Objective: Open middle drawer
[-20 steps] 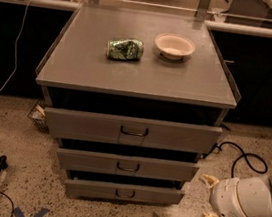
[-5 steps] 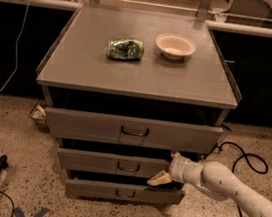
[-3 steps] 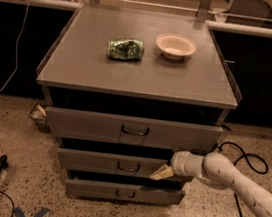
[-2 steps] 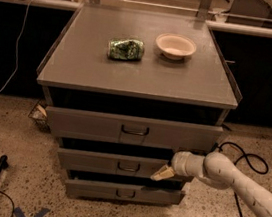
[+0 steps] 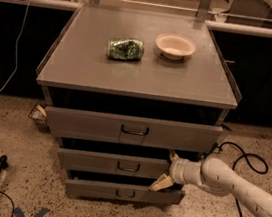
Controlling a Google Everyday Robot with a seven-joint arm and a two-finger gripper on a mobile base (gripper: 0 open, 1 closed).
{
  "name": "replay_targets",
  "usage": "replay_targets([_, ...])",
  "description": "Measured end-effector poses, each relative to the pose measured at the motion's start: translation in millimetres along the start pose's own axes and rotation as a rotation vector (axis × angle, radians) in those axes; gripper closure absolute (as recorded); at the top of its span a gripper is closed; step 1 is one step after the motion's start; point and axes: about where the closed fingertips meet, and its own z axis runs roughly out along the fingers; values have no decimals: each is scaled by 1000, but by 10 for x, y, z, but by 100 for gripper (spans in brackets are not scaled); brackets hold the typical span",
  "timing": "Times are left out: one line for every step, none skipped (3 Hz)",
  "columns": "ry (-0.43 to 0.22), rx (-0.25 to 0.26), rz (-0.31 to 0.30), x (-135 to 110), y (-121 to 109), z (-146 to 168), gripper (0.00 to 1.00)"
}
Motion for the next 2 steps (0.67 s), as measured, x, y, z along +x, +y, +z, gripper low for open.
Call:
replay_targets([0,0,0,0,0,0,0])
replay_targets([0,0,0,0,0,1,18])
